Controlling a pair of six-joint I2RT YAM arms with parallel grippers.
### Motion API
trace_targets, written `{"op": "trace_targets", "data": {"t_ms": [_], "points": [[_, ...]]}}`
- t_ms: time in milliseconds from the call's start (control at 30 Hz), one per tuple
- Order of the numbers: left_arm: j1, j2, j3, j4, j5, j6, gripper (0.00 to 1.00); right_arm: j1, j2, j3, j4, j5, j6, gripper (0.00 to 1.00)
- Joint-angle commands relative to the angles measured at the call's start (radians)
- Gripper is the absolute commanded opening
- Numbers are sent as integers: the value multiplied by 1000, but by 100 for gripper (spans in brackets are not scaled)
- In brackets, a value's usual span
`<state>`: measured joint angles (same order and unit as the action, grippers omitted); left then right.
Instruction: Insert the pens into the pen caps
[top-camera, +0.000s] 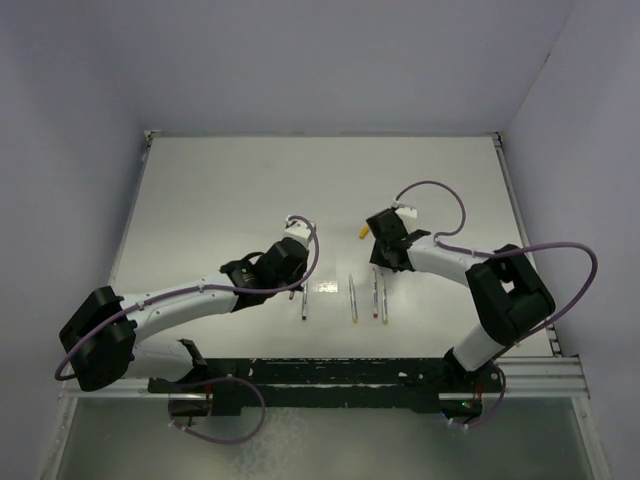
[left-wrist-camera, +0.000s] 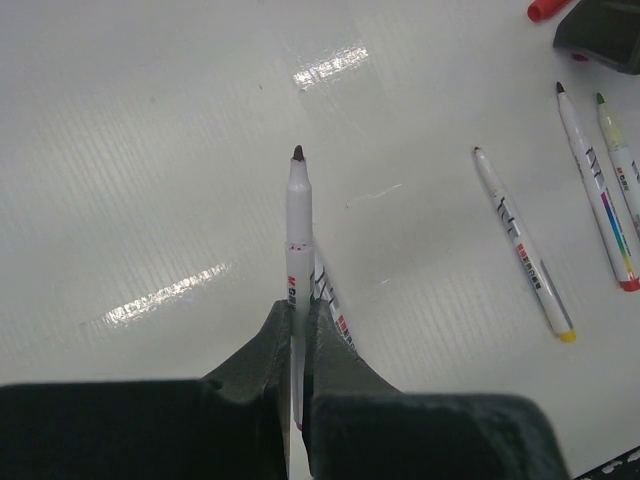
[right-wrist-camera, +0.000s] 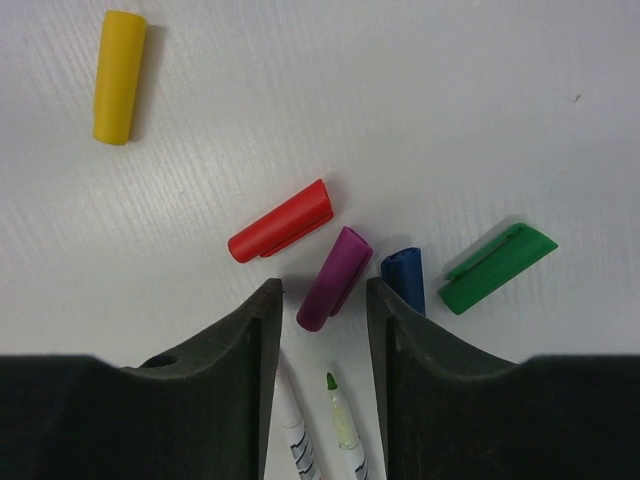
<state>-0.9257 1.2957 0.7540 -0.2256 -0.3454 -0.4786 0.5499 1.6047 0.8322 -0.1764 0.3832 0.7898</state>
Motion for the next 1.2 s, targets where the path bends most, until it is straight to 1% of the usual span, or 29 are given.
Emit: {"op": "trace_targets", "data": {"t_ms": [0,67,133,467,667,733,800,833,867,933,967,1167], "points": [[3,0,-2,27,-15,-1,0,5,39,13,-68,26,8,40],[4,-3,-1,26,-14,1,0,4,43,12,-72,26,7,35],[5,-5,0,26,-15,3,0,4,47,11,-74,24,7,34],[6,-5,7,25,-15,6,0,5,79,18,-88,23,13,34],[7,-5,6,21,-19,5,0,4,94,18,-83,-3,17,34],[7,-8,5,19,-20,3,0,4,100,18,-82,-1,19,32],[8,-7,4,19,-20,2,0,4,109,18,-81,6,16,28],[7,-8,2,19,-20,2,0,4,113,18,-81,8,17,24],[7,-9,2,19,-20,2,0,4,119,18,-81,8,17,19],[8,-10,3,17,-21,2,0,4,130,19,-86,9,16,3],[7,-10,3,17,-21,2,0,3,133,20,-89,8,15,0],[8,-7,4,12,-20,-1,0,5,124,18,-74,-11,-13,0]]}}
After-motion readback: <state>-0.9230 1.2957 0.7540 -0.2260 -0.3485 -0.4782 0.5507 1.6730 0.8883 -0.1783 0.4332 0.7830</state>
